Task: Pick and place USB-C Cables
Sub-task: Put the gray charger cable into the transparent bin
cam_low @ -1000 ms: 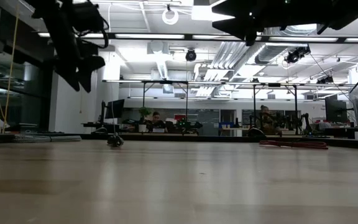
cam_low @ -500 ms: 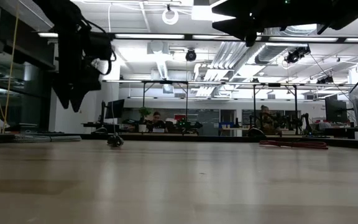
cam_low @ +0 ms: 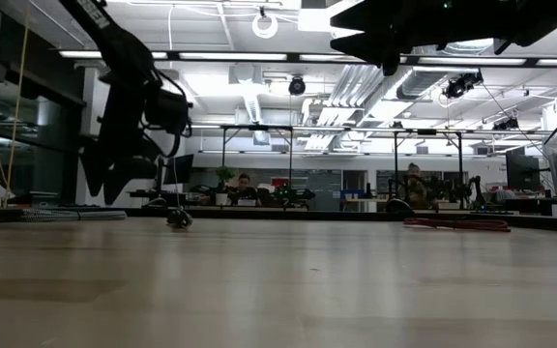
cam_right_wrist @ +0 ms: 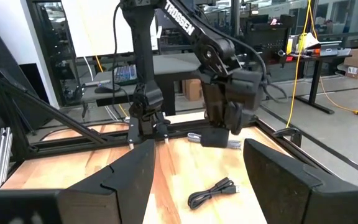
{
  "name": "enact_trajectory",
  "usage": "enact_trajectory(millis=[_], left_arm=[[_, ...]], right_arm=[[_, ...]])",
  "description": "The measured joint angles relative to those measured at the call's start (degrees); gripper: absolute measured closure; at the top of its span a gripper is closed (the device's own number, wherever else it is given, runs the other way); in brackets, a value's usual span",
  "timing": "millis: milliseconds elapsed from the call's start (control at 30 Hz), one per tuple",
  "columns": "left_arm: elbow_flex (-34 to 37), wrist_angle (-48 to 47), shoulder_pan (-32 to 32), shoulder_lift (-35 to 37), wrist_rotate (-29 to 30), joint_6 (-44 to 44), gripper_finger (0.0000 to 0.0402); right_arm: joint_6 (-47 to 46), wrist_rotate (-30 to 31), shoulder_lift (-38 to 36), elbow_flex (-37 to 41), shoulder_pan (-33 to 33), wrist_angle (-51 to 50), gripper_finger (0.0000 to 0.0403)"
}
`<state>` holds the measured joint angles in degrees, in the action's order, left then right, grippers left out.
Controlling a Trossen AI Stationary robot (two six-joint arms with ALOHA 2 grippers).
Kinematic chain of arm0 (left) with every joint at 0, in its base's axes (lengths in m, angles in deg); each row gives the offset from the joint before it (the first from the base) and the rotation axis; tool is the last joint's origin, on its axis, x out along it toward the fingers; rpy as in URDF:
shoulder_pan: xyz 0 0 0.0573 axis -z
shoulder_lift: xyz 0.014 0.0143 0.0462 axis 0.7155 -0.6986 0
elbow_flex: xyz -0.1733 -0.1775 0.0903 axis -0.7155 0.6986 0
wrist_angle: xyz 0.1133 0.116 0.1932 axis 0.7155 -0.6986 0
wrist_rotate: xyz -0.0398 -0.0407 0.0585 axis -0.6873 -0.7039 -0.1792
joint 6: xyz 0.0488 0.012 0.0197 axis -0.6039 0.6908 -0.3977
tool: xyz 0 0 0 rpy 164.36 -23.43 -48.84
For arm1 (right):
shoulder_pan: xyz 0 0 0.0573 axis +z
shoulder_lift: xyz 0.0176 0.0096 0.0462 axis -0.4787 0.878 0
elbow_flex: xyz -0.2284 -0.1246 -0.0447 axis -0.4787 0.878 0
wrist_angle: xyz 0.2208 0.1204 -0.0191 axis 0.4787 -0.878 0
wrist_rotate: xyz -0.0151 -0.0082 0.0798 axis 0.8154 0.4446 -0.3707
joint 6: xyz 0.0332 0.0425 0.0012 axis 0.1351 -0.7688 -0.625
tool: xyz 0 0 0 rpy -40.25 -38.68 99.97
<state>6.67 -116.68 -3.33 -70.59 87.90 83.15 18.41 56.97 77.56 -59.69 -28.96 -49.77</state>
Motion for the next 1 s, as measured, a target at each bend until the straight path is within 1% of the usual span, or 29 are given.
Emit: enact_trajectory(millis=[233, 367, 533, 800, 1000], left_arm=[[0.02, 1.68, -0.13, -5.42, 0.00, 0.52, 0.0195], [-0.18, 2.60, -0.15, -7.16, 0.35, 0.31, 0.0195], [-0.09, 3.52, -0.29, -7.10, 0.38, 0.57, 0.0195], [-0.58, 3.88, -1.11, -6.83, -3.54, 0.83, 0.0195], [-0.66, 3.84, -1.07, -6.81, -4.67, 0.32, 0.0195]], right_arm=[[0.00, 0.01, 0.00, 0.00, 0.02, 0.02, 0.0166], [-0.02, 0.01, 0.00, 0.00, 0.00, 0.02, 0.0166], [-0.02, -0.01, 0.00, 0.00, 0.00, 0.04, 0.0166], [-0.02, 0.01, 0.00, 0.00, 0.00, 0.02, 0.0166], [-0.02, 0.01, 0.00, 0.00, 0.02, 0.04, 0.0166]])
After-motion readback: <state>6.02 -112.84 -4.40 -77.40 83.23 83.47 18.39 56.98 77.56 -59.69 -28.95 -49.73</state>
